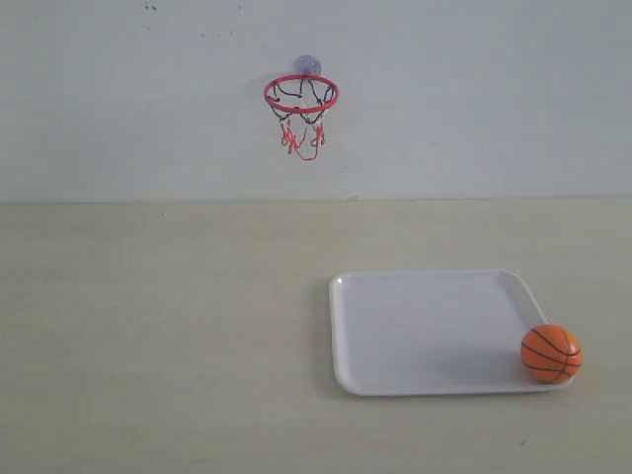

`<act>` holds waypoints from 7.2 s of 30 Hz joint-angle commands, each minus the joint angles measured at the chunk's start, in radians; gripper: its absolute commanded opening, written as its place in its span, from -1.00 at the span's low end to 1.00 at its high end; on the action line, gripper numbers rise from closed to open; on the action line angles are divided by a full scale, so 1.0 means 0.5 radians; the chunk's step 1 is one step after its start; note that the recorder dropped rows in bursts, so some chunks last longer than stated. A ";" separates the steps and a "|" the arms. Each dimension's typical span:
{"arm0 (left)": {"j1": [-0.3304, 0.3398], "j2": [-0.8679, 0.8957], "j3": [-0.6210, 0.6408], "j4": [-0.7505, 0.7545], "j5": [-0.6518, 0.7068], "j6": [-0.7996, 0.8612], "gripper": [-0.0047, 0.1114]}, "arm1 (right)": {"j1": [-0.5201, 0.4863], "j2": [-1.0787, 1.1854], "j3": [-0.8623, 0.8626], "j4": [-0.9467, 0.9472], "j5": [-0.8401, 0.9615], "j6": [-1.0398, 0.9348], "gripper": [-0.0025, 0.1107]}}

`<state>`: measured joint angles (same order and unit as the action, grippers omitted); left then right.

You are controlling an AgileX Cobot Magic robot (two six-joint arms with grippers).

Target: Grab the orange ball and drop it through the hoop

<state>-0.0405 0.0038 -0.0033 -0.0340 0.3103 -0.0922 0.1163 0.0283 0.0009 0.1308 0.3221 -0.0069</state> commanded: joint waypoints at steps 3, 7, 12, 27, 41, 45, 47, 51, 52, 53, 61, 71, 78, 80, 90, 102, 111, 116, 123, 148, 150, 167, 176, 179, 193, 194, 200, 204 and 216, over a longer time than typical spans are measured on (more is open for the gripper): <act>-0.003 -0.008 0.007 0.002 -0.006 -0.011 -0.85 | -0.012 -0.011 -0.002 -0.019 -0.290 -0.011 -0.96; -0.003 -0.008 0.007 0.002 -0.006 -0.011 -0.85 | -0.012 -0.011 -0.002 -0.019 -0.473 0.002 -0.96; -0.003 -0.008 0.007 0.002 -0.006 -0.011 -0.85 | -0.012 -0.011 -0.002 -0.014 -1.081 0.002 -0.96; -0.003 -0.008 0.007 0.002 -0.006 -0.011 -0.85 | -0.012 0.419 -0.756 0.448 -0.503 -0.810 -0.96; -0.003 -0.008 0.007 0.002 -0.006 -0.011 -0.85 | -0.012 1.345 -0.910 0.710 0.710 -0.001 -0.96; -0.003 -0.008 0.007 0.002 -0.006 -0.011 -0.85 | -0.012 1.447 -0.985 0.709 0.691 -0.565 -0.96; -0.003 -0.008 0.007 0.002 -0.006 -0.011 -0.85 | -0.012 1.668 -1.183 0.581 0.862 -0.487 -0.96; -0.003 -0.008 0.007 0.002 -0.006 -0.011 -0.85 | -0.012 2.274 -1.588 0.450 1.014 -0.388 -0.71; -0.003 -0.008 0.007 0.002 -0.006 -0.011 -0.85 | -0.012 2.406 -1.669 0.423 0.995 -0.388 -0.46; -0.003 -0.008 0.007 0.002 -0.006 -0.011 -0.85 | -0.012 2.508 -1.752 0.388 0.976 -0.383 -0.13; -0.003 -0.008 0.007 0.002 -0.006 -0.011 -0.85 | -0.012 3.069 -1.943 0.099 0.780 -0.156 0.30; -0.003 -0.008 0.007 0.002 -0.006 -0.011 -0.85 | -0.012 3.380 -1.943 0.086 0.480 -0.146 0.38; -0.003 -0.008 0.007 0.002 -0.006 -0.011 -0.85 | -0.012 3.478 -1.943 0.086 0.404 -0.146 0.38; -0.003 -0.008 0.007 0.002 -0.006 -0.011 -0.85 | -0.012 3.504 -1.943 0.086 0.377 -0.146 0.38; -0.003 -0.008 0.007 0.002 -0.006 -0.011 -0.85 | -0.012 3.541 -1.943 0.081 0.258 -0.172 0.37; -0.003 -0.008 0.007 0.002 -0.006 -0.011 -0.85 | -0.012 3.602 -1.943 0.081 0.260 -0.177 -0.01; -0.003 -0.008 0.007 0.002 -0.006 -0.011 -0.85 | -0.012 3.580 -1.943 0.081 0.303 -0.180 -0.96; -0.003 -0.008 0.007 0.002 -0.006 -0.011 -0.85 | -0.012 3.386 -2.114 0.086 0.575 -0.183 -0.96; -0.003 -0.008 0.007 0.002 -0.006 -0.011 -0.85 | -0.012 3.039 -2.598 0.601 0.804 -0.463 -0.96; -0.003 -0.008 0.007 0.002 -0.006 -0.011 -0.85 | 0.421 4.353 -4.318 1.409 0.425 -1.162 -0.96; -0.003 -0.008 0.007 0.002 -0.006 -0.011 -0.85 | 0.441 4.431 -4.442 1.409 0.432 -1.162 -0.96; -0.003 -0.008 0.007 0.002 -0.006 -0.011 -0.85 | 0.529 4.744 -4.771 1.429 0.216 -1.268 -0.96; -0.003 -0.008 0.007 0.002 -0.006 -0.011 -0.85 | 0.529 4.753 -4.771 1.505 0.186 -1.473 -0.96; -0.003 -0.008 0.007 0.002 -0.006 -0.011 -0.85 | 0.529 4.753 -4.771 1.520 0.162 -1.546 -0.96; -0.003 -0.008 0.007 0.002 -0.006 -0.011 -0.85 | 0.529 4.753 -4.771 1.597 0.128 -1.784 -0.09; -0.003 -0.008 0.007 0.002 -0.006 -0.011 -0.85 | 0.529 4.753 -4.771 1.597 0.128 -1.787 0.05; -0.003 -0.008 0.007 0.002 -0.006 -0.011 -0.85 | 0.529 4.753 -4.771 1.597 0.121 -1.798 0.47; -0.003 -0.008 0.007 0.002 -0.006 -0.011 -0.85 | 0.529 4.753 -4.771 1.597 0.117 -1.798 0.48; -0.003 -0.008 0.007 0.002 -0.006 -0.011 -0.85 | 0.493 4.709 -4.771 1.524 0.299 -1.611 0.48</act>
<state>-0.0405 0.0038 -0.0033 -0.0340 0.3103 -0.0922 0.3783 2.4051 -2.3793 0.9211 0.4194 -0.8470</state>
